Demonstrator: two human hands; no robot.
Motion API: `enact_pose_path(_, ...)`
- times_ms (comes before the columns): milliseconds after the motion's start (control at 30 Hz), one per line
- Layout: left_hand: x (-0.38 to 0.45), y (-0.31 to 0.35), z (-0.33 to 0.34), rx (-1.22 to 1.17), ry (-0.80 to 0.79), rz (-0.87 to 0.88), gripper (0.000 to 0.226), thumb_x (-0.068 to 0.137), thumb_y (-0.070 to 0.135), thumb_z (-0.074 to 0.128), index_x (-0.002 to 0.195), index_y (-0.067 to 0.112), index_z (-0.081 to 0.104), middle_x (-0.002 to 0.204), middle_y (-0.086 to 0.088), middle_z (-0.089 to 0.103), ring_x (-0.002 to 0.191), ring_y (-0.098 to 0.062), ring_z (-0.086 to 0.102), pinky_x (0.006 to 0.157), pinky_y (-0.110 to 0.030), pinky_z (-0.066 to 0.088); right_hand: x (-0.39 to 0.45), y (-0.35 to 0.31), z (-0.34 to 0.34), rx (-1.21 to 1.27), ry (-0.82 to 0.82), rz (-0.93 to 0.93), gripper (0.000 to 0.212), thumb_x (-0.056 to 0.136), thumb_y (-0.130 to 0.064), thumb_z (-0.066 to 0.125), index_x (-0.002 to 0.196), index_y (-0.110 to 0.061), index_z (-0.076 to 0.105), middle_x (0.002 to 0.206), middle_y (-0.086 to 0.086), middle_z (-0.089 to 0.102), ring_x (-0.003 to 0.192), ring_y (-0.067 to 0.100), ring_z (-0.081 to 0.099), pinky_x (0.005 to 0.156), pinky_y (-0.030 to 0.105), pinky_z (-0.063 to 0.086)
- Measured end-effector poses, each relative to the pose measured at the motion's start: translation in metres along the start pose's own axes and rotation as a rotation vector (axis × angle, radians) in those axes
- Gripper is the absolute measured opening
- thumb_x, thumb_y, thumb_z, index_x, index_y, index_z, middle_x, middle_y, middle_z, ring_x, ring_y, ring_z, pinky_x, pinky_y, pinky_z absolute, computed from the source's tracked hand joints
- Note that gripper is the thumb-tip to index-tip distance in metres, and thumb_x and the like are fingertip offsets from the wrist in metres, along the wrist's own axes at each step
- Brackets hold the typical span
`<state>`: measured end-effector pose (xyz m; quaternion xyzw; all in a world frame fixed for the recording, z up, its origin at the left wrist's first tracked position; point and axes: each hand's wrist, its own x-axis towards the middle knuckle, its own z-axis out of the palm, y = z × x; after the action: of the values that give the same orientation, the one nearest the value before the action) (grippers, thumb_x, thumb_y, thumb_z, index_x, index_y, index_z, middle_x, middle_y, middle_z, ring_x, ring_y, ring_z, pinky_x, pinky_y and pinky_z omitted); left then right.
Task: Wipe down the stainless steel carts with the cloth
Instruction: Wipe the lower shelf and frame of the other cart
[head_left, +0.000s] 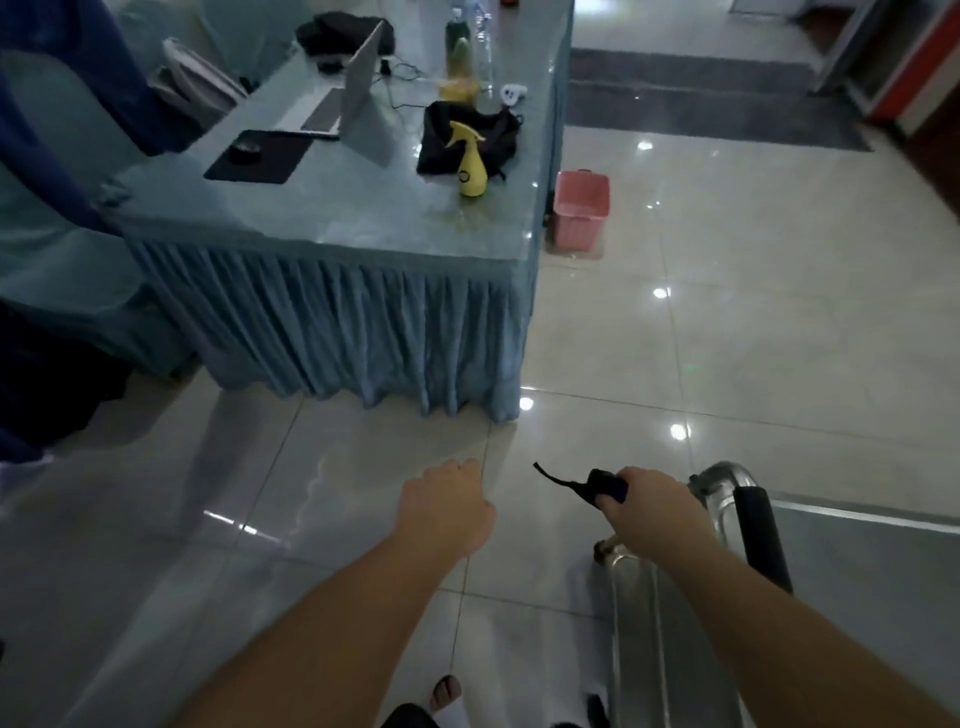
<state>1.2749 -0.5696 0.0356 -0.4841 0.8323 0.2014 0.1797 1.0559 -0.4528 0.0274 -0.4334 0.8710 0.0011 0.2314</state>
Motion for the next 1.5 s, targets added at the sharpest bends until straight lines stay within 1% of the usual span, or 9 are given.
enact_pose_path(133,0.052,0.010,-0.018,0.028,-0.009,0.081,0.048,0.106,0.033,0.043,0.152,0.023,0.045,0.150,-0.003,0.053,0.134,-0.027,0.052,0.109,-0.042,0.041,0.034,0.011,-0.011,0.041,0.010,0.093,0.025,0.097,-0.046,0.057,0.094,-0.022,0.062,0.084,-0.002,0.065,0.080,0.023,0.066,0.077,0.042,0.060)
enact_pose_path(333,0.153,0.049,-0.064,0.081,0.089,0.208,0.025,0.101,0.031,0.047,0.123,0.021,0.054,0.124,-0.003,0.062,0.106,-0.024,0.057,0.084,-0.037,0.038,0.127,0.028,-0.039,0.099,0.042,0.172,0.027,0.097,-0.048,0.058,0.094,-0.021,0.063,0.081,-0.002,0.064,0.075,0.022,0.064,0.066,0.034,0.052)
enact_pose_path(500,0.243,0.097,-0.123,0.116,0.101,0.206,0.031,0.103,0.033,0.045,0.129,0.020,0.055,0.127,-0.004,0.061,0.113,-0.027,0.059,0.093,-0.042,0.044,0.231,0.042,-0.091,0.181,0.030,0.181,0.026,0.097,-0.046,0.057,0.093,-0.020,0.062,0.085,0.001,0.065,0.082,0.026,0.065,0.074,0.037,0.056)
enact_pose_path(700,0.332,0.164,-0.194,0.094,0.098,0.231,0.022,0.100,0.028,0.048,0.119,0.021,0.055,0.120,-0.003,0.062,0.100,-0.024,0.057,0.082,-0.040,0.044,0.328,0.077,-0.174,0.234,0.088,0.211,0.028,0.096,-0.048,0.059,0.088,-0.021,0.060,0.087,0.002,0.064,0.084,0.028,0.065,0.075,0.039,0.058)
enact_pose_path(767,0.362,0.190,-0.211,0.109,0.099,0.259,0.025,0.101,0.031,0.049,0.123,0.021,0.056,0.122,-0.003,0.063,0.104,-0.024,0.059,0.088,-0.041,0.050,0.353,0.094,-0.193,0.263,0.117,0.235,0.028,0.095,-0.048,0.059,0.085,-0.022,0.057,0.085,0.002,0.063,0.083,0.028,0.064,0.073,0.038,0.056)
enact_pose_path(833,0.393,0.221,-0.225,0.145,0.081,0.308,0.038,0.103,0.034,0.049,0.137,0.020,0.054,0.131,-0.005,0.062,0.116,-0.028,0.061,0.096,-0.044,0.052,0.375,0.114,-0.207,0.307,0.135,0.279,0.029,0.095,-0.048,0.060,0.083,-0.023,0.056,0.083,0.001,0.062,0.081,0.028,0.064,0.068,0.036,0.052)
enact_pose_path(933,0.441,0.273,-0.243,0.207,0.067,0.402,0.047,0.102,0.035,0.048,0.146,0.019,0.050,0.138,-0.007,0.059,0.122,-0.029,0.059,0.098,-0.042,0.049,0.405,0.151,-0.222,0.357,0.147,0.369,0.031,0.094,-0.050,0.059,0.078,-0.023,0.053,0.076,0.000,0.061,0.072,0.024,0.061,0.057,0.033,0.042)
enact_pose_path(1233,0.599,0.459,-0.279,0.364,-0.007,0.781,0.051,0.103,0.038,0.048,0.151,0.021,0.047,0.142,-0.005,0.055,0.126,-0.028,0.054,0.091,-0.038,0.040,0.485,0.283,-0.269,0.483,0.204,0.750,0.034,0.096,-0.050,0.057,0.078,-0.021,0.055,0.075,0.001,0.063,0.069,0.021,0.062,0.054,0.031,0.038)
enact_pose_path(1500,0.639,0.628,-0.272,0.544,-0.161,1.124,0.049,0.101,0.036,0.047,0.148,0.022,0.048,0.141,-0.004,0.055,0.126,-0.027,0.053,0.093,-0.039,0.041,0.492,0.353,-0.300,0.773,0.314,1.053,0.034,0.099,-0.047,0.060,0.082,-0.017,0.061,0.076,0.006,0.067,0.067,0.022,0.064,0.053,0.030,0.043)
